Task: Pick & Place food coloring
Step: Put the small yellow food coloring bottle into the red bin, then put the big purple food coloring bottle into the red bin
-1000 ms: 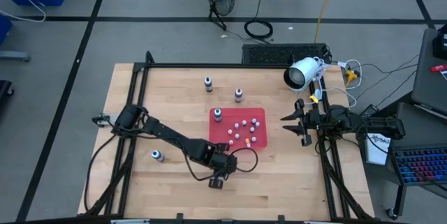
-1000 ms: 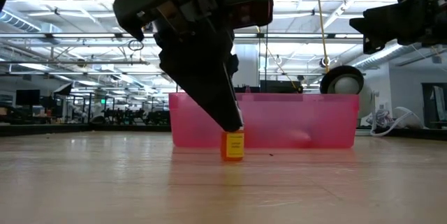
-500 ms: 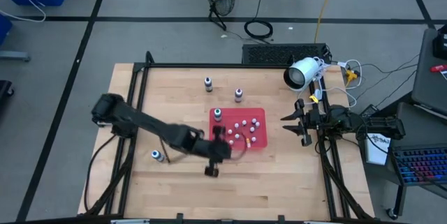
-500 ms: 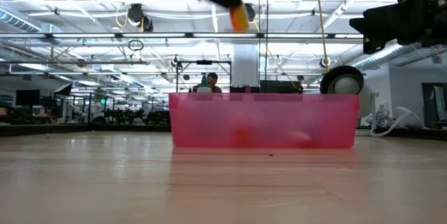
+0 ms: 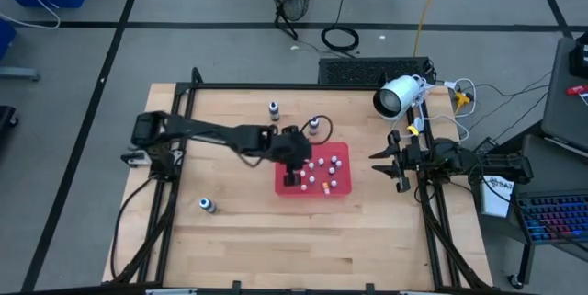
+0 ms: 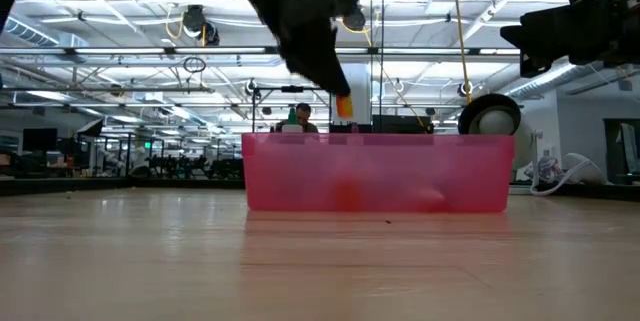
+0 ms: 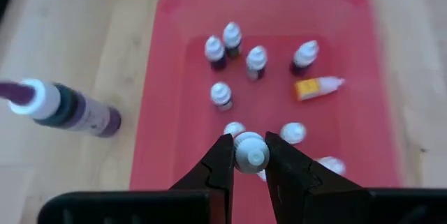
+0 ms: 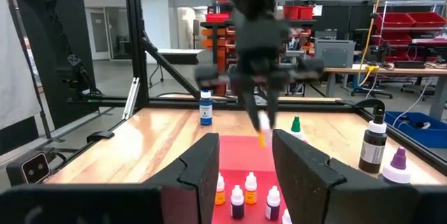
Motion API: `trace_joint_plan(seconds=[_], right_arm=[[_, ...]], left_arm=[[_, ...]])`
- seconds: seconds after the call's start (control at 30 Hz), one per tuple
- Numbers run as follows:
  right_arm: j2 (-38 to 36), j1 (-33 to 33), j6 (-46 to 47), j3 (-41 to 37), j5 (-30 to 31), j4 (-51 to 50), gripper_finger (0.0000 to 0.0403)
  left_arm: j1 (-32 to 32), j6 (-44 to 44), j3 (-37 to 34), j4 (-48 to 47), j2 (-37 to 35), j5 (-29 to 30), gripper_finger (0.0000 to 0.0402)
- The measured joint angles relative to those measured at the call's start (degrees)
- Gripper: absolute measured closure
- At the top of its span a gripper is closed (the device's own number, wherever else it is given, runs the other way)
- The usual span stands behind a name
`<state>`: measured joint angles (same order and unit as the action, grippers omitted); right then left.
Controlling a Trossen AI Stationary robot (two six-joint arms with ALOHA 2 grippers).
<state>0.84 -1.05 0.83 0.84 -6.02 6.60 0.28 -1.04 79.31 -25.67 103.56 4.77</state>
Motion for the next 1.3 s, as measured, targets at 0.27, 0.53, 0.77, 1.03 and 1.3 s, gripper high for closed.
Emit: trace_joint_plan(seconds=[0.27, 0.53, 0.77, 1.03, 1.3], right_arm=[[0.0, 0.0, 0.0, 0.0, 0.0, 0.1, 0.0277], [0.0, 0.0, 0.0, 0.0, 0.0, 0.0, 0.0277], [0.0, 0.0, 0.0, 0.0, 0.0, 0.0, 0.0277], [0.0, 0.0, 0.0, 0.0, 0.0, 0.0, 0.0277], [0.0, 0.0, 0.0, 0.0, 0.0, 0.0, 0.0277]], left_arm=[[3.0, -0.4, -0.1, 1.3, 8.8, -3.5, 0.0342], [3.6, -0.2, 0.0, 2.3, 12.2, -4.8, 0.0342], [3.6, 0.8, 0.0, 2.4, 12.1, -4.7, 0.0322], [3.4, 2.3, 0.0, 2.6, 12.1, -4.7, 0.0251], [3.4, 2.7, 5.4, -2.1, 12.1, -4.8, 0.0242]])
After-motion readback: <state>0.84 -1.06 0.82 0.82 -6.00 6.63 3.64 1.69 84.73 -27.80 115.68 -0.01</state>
